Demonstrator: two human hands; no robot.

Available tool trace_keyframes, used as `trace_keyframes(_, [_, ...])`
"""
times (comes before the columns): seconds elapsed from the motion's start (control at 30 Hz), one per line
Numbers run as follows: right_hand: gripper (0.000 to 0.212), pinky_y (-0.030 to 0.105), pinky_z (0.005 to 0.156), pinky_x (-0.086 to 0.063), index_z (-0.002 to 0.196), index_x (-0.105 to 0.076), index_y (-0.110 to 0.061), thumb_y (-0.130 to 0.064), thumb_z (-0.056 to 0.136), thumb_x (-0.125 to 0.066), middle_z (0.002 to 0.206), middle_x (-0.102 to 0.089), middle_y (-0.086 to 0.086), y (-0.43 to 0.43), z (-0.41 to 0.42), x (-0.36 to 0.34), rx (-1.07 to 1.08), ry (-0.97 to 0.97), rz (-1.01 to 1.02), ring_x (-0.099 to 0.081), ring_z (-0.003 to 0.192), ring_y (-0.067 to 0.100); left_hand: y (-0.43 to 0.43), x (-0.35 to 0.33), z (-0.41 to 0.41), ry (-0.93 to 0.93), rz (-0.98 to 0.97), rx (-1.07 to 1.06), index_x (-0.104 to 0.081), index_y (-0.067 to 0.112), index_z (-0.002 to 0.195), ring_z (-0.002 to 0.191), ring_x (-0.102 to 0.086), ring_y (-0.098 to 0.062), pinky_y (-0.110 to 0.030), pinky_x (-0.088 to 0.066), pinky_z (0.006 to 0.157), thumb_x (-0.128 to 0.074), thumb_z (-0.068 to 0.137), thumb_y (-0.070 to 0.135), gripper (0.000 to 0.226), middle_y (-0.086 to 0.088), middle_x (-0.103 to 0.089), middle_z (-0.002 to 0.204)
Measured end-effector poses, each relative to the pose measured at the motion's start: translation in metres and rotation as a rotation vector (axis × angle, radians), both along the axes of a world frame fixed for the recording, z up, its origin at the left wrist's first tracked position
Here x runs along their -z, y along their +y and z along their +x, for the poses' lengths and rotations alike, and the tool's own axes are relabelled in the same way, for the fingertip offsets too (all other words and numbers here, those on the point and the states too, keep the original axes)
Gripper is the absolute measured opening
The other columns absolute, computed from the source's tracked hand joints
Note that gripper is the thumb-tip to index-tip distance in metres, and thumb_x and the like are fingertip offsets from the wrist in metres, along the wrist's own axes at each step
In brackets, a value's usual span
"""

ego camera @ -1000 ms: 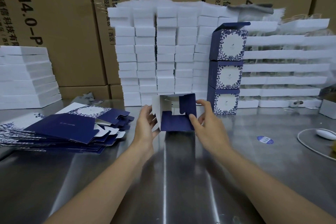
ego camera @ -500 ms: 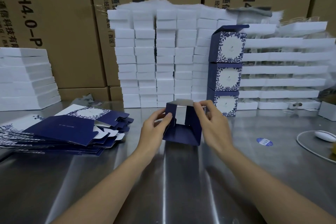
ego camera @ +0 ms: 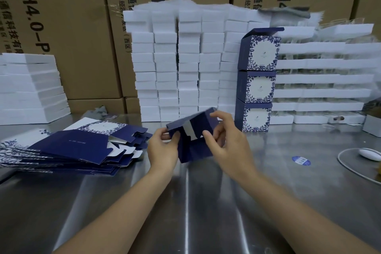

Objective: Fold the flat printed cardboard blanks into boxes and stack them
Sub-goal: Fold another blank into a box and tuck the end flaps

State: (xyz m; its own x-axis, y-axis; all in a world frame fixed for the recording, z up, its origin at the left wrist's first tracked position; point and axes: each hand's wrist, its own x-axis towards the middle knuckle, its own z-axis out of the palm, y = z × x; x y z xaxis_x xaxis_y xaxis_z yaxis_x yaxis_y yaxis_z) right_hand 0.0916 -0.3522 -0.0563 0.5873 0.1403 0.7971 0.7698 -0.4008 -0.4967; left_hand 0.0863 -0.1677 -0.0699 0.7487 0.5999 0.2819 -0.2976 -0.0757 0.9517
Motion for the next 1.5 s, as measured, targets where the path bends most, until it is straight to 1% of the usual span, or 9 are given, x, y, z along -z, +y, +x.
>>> trace_keyframes(0.17, [0.016, 0.032, 0.064, -0.048, 0.087, -0.056, -0.032, -0.044, 0.096, -0.060, 0.075, -0.057, -0.012, 0.019, -0.015, 0.008, 0.094, -0.119, -0.101, -0.057, 0.071, 0.010, -0.002, -0.005, -0.003, -0.052, -0.438, 0.130, -0.067, 0.008, 0.119, 0.097, -0.077, -0.020, -0.043, -0.067, 0.069, -0.066, 0.101, 0.008, 0.018, -0.011, -0.076, 0.110])
trace_keyframes(0.27, [0.042, 0.038, 0.061, -0.053, 0.072, -0.063, -0.020, -0.054, 0.097, -0.059, 0.060, -0.064, -0.003, 0.026, -0.015, 0.009, 0.028, 0.289, 0.009, -0.060, 0.056, 0.018, -0.007, -0.010, -0.006, -0.024, -0.627, 0.233, -0.064, 0.003, 0.117, 0.099, -0.078, -0.023, -0.034, -0.066, 0.071, -0.066, 0.102, 0.010, 0.017, -0.017, -0.077, 0.112])
trace_keyframes(0.37, [0.052, 0.027, 0.052, -0.049, 0.063, -0.068, -0.012, -0.051, 0.099, -0.065, 0.051, -0.065, 0.002, 0.024, -0.010, 0.009, -0.032, 0.553, 0.144, -0.058, 0.043, 0.014, -0.014, -0.010, -0.010, -0.019, -0.684, 0.331, -0.064, 0.001, 0.122, 0.098, -0.079, -0.026, -0.035, -0.066, 0.077, -0.068, 0.101, 0.010, 0.023, -0.018, -0.080, 0.107])
trace_keyframes(0.53, [0.060, 0.021, 0.048, -0.043, 0.065, -0.067, -0.008, -0.058, 0.098, -0.064, 0.049, -0.061, 0.000, 0.015, -0.004, 0.002, -0.044, 0.737, 0.337, -0.054, 0.042, 0.013, -0.021, -0.011, -0.012, -0.028, -0.702, 0.374, -0.060, -0.003, 0.134, 0.104, -0.078, -0.027, -0.030, -0.065, 0.074, -0.071, 0.098, 0.005, 0.038, -0.021, -0.076, 0.120])
trace_keyframes(0.63, [0.067, 0.016, 0.040, -0.038, 0.072, -0.070, -0.006, -0.067, 0.098, -0.058, 0.053, -0.063, 0.002, 0.015, -0.008, -0.001, -0.057, 0.865, 0.325, -0.055, 0.043, 0.012, -0.029, -0.012, -0.015, -0.013, -0.701, 0.417, -0.060, -0.004, 0.135, 0.098, -0.080, -0.025, -0.028, -0.064, 0.070, -0.072, 0.098, 0.008, 0.040, -0.018, -0.079, 0.109])
trace_keyframes(0.77, [0.049, 0.021, 0.044, -0.034, 0.079, -0.070, -0.007, -0.047, 0.104, -0.059, 0.054, -0.057, 0.003, 0.020, -0.014, -0.012, -0.251, 0.947, 0.441, -0.050, 0.044, 0.012, -0.037, -0.011, -0.018, 0.012, -0.577, 0.451, -0.064, 0.001, 0.131, 0.097, -0.080, -0.021, -0.032, -0.064, 0.077, -0.074, 0.098, 0.018, 0.039, -0.013, -0.081, 0.108])
trace_keyframes(1.0, [0.031, 0.025, 0.051, -0.035, 0.083, -0.070, -0.009, -0.027, 0.105, -0.058, 0.056, -0.052, 0.000, 0.025, -0.022, -0.014, -0.314, 0.938, 0.521, -0.046, 0.047, 0.010, -0.045, -0.010, -0.025, 0.112, -0.376, 0.425, -0.067, 0.019, 0.103, 0.085, -0.077, -0.006, -0.032, -0.052, 0.077, -0.077, 0.095, 0.038, 0.022, 0.002, -0.082, 0.094])
trace_keyframes(1.13, [0.029, 0.020, 0.051, -0.040, 0.083, -0.068, -0.011, -0.026, 0.106, -0.058, 0.055, -0.053, -0.005, 0.027, -0.021, -0.013, -0.266, 0.872, 0.542, -0.046, 0.046, 0.008, -0.045, -0.014, -0.028, 0.175, -0.329, 0.432, -0.068, 0.019, 0.088, 0.078, -0.069, -0.013, -0.033, -0.048, 0.075, -0.075, 0.094, 0.043, 0.026, 0.001, -0.065, 0.078])
trace_keyframes(1.5, [0.055, 0.023, 0.051, -0.037, 0.060, -0.067, -0.024, -0.035, 0.111, -0.049, 0.054, -0.053, -0.005, 0.029, -0.028, -0.015, -0.342, 0.847, 0.435, -0.044, 0.045, 0.010, -0.049, -0.021, -0.035, 0.143, -0.193, 0.435, -0.060, 0.025, 0.054, 0.062, -0.059, -0.017, -0.040, -0.048, 0.078, -0.060, 0.101, 0.032, 0.047, 0.001, -0.059, 0.062])
